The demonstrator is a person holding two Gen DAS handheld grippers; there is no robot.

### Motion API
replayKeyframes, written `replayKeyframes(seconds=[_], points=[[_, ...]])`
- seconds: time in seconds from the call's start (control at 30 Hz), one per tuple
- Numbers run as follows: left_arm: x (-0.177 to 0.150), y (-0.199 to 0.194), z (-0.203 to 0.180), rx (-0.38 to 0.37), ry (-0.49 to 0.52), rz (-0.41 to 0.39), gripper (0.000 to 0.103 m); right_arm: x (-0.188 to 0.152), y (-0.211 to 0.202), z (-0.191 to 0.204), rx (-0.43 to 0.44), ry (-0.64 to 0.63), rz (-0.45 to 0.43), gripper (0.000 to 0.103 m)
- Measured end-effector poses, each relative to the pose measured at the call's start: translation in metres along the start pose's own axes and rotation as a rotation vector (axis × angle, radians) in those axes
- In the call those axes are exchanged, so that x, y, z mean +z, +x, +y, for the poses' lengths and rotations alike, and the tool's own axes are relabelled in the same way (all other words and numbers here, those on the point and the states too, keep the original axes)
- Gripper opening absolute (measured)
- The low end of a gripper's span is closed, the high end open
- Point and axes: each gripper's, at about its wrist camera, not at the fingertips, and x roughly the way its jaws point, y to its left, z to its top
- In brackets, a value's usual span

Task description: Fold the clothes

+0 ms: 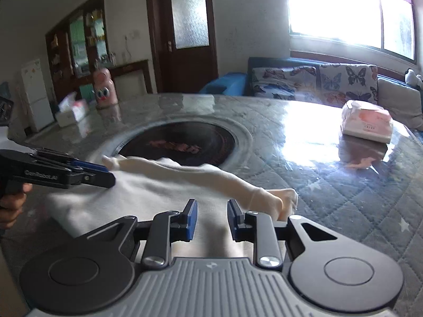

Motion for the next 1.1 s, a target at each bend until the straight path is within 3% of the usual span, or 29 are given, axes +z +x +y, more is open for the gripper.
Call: replayKeyframes(seconds=[0.1, 0.33, 0.57, 0.73, 0.87, 1.03, 1.1], points=[[0.000, 0.004, 0.003, 0.004, 0.001, 0.012, 0.031, -0.001, 0.006, -0.006, -0.007, 0.012, 0.031, 0.025], [0.010, 0.015, 0.012, 0.035, -0.021, 0.014, 0.031, 0.018, 0.015, -0.013, 0.013, 0.036, 0.004, 0.026], [0.015, 0.028, 0.030, 0.070, -0.072, 0.026, 0.030, 0.025, 0.045, -0.012, 0.009, 0.031, 0.056, 0.023], [0.019, 0.029, 0.028, 0.073, -0.059, 0.013, 0.031, 0.037, 0.047, -0.005, 0.026, 0.017, 0.035, 0.023], [0.018, 0.032, 0.028, 0.084, -0.050, 0.021, 0.032, 0.039, 0.066, 0.001, 0.020, -0.016, 0.081, 0.025], [0.018, 0.019, 0.020, 0.078, -0.020, -0.004, 0.037, 0.039, 0.045, 0.010, 0.019, -0.036, 0.040, 0.027], [0.016, 0.008, 0.012, 0.066, 0.003, -0.027, 0.038, 0.036, 0.031, 0.018, 0.025, -0.058, 0.023, 0.035]])
